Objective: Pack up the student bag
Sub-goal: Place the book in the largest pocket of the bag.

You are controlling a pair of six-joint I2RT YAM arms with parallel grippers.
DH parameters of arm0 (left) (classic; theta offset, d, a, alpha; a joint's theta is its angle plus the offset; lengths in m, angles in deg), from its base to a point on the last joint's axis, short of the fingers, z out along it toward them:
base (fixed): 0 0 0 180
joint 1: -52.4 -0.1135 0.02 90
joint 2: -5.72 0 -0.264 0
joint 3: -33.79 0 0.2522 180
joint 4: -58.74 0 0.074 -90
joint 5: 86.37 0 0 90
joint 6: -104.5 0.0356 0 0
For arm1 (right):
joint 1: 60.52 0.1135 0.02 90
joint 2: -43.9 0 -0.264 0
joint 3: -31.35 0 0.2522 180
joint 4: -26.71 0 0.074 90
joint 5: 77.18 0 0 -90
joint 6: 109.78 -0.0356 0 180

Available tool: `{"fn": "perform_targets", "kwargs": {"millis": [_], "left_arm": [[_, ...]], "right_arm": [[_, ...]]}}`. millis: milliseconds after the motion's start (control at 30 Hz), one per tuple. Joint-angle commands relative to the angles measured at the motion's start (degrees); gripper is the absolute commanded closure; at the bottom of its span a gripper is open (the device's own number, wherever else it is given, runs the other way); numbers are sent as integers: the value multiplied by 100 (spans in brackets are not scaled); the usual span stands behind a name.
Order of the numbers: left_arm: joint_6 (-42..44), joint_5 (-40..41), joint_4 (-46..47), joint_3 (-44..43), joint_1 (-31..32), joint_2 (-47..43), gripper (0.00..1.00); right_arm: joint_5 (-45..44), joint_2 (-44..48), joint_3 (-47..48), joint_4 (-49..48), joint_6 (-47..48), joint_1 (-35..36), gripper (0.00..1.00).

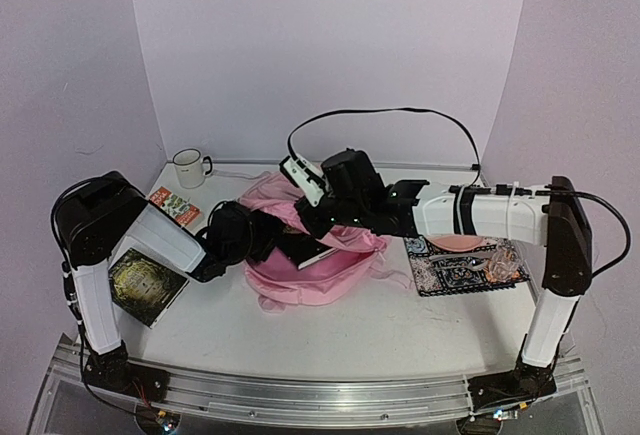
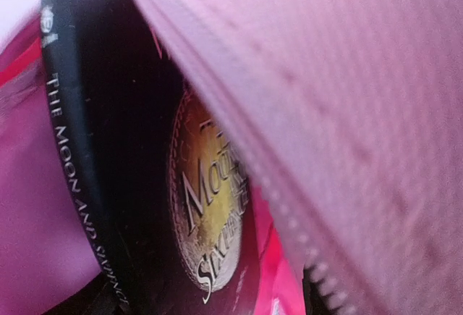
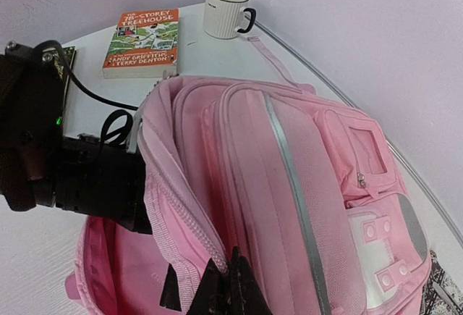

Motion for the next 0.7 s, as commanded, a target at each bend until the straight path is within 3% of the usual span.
{"fn": "perform_targets", "kwargs": {"millis": [0,100,267,467,667], "left_arm": [[713,-151,309,-928,49,-87,23],[1340,183,-208,-816,179,-361,18],[1526,489,-388,-212,196,-446,14],[1938,734,-1112,-149,227,-739,15],[2114,534,-1587,64,321,-1255,22]], "right_arm": [[-80,-61,317,-218,-112,-91,100],[-151,-41,287,-184,-67,-93,100],[-186,-91,323,-177,-62,-101,100],[-189,-81,335,-151,-81,-98,100],[-355,-120,364,-109,-71,-105,100]]}}
